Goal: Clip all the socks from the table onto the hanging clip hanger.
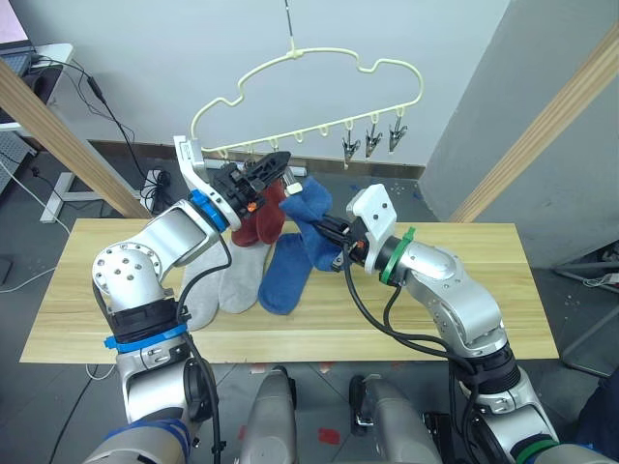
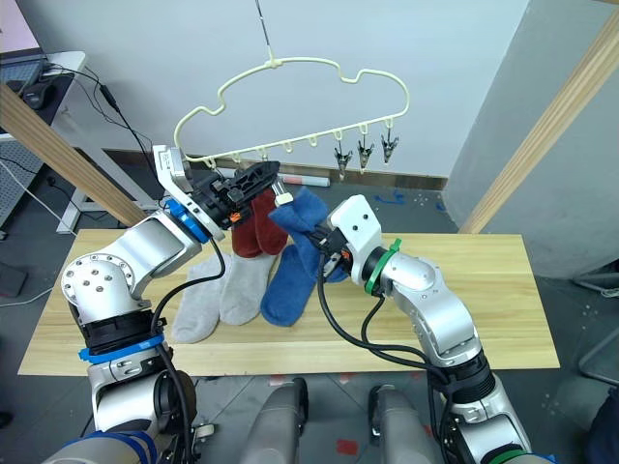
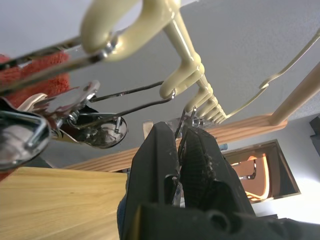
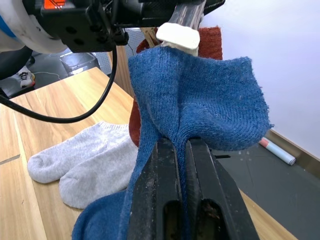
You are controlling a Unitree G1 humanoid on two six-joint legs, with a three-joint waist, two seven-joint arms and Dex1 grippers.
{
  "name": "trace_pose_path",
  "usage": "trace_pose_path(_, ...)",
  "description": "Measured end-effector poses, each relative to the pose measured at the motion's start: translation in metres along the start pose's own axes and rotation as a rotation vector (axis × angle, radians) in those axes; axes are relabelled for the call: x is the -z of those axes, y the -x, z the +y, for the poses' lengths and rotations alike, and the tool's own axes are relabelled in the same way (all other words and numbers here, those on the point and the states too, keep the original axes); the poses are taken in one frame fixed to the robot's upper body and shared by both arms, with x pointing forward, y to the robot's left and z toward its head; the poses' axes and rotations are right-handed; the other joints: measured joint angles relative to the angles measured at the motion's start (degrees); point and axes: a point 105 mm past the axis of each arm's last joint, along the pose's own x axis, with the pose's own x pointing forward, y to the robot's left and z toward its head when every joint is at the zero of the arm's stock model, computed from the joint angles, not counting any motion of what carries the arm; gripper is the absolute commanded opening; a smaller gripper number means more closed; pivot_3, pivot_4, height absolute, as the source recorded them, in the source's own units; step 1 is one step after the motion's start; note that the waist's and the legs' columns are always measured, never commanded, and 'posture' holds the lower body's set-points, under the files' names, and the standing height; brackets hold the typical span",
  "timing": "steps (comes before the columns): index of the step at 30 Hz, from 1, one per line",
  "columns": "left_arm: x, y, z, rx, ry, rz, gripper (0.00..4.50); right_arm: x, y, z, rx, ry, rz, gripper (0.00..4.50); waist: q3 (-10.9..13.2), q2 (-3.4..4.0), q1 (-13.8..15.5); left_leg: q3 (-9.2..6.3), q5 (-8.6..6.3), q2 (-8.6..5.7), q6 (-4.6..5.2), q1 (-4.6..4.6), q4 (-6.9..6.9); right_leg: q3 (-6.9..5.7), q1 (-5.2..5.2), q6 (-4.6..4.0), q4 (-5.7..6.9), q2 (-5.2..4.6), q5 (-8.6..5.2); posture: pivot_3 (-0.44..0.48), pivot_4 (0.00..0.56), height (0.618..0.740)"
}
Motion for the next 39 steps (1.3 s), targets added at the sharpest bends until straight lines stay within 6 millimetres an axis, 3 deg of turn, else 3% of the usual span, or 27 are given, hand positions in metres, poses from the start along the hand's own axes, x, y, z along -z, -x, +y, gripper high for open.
trace_pose_path(8, 0.000, 0.003, 0.000, -0.005, -0.019, 0.004, 0.12, -0.004, 0.000, 0.000, 0.003, -0.007, -0.010, 0.01, 0.00, 0.00, 0.00, 0.01, 0.00, 0.00, 0.00, -0.01, -0.02, 0.01, 0.00, 0.00, -0.06, -0.01, 0.00, 0.202, 0.323, 0.740)
trace_pose_path(20, 0.000, 0.003, -0.002, 0.005, -0.073, -0.008, 0.12, -0.014, -0.018, 0.002, 0.014, -0.045, -0.049, 0.01, 0.01, 0.02, 0.05, 0.01, -0.01, 0.01, 0.00, -0.05, -0.06, -0.01, -0.01, -0.01, -0.16, -0.01, 0.01, 0.210, 0.327, 0.740)
trace_pose_path(21, -0.001, 0.003, -0.002, 0.009, -0.081, -0.011, 0.83, -0.014, -0.018, 0.002, 0.015, -0.045, -0.049, 0.00, 0.01, 0.02, 0.08, 0.01, -0.01, 0.01, 0.00, -0.05, -0.06, -0.01, -0.01, -0.01, -0.16, -0.01, 0.01, 0.210, 0.327, 0.740)
trace_pose_path(31, 0.000, 0.008, 0.002, -0.013, -0.122, -0.010, 3.87, -0.009, -0.020, -0.003, 0.044, -0.057, -0.039, 0.00, 0.03, 0.03, 0.41, -0.02, -0.01, 0.02, 0.01, -0.06, -0.07, -0.04, -0.02, -0.01, -0.16, -0.01, 0.00, 0.214, 0.325, 0.740)
trace_pose_path(34, 0.001, 0.008, 0.001, -0.067, -0.234, 0.033, 3.87, -0.005, -0.025, -0.005, 0.080, -0.132, -0.042, 0.00, 0.03, 0.03, 0.42, -0.01, -0.01, 0.04, 0.00, -0.07, -0.11, -0.02, -0.05, -0.01, -0.16, -0.01, 0.01, 0.214, 0.325, 0.740)
trace_pose_path(36, 0.001, 0.011, 0.001, -0.110, -0.322, 0.050, 3.91, -0.001, -0.028, -0.006, 0.089, -0.172, -0.032, 0.54, 0.03, 0.03, 0.48, 0.00, -0.01, 0.04, 0.00, -0.07, -0.12, -0.01, -0.06, -0.01, -0.18, -0.01, 0.01, 0.226, 0.322, 0.740)
trace_pose_path(39, 0.004, 0.036, 0.020, -0.325, -0.650, 0.117, 3.91, 0.004, -0.031, -0.010, 0.108, -0.262, -0.031, 1.51, 0.04, 0.05, -0.13, 0.15, -0.02, 0.05, -0.02, -0.05, -0.30, 0.20, -0.16, -0.03, -0.20, -0.02, 0.01, 0.237, 0.320, 0.740)
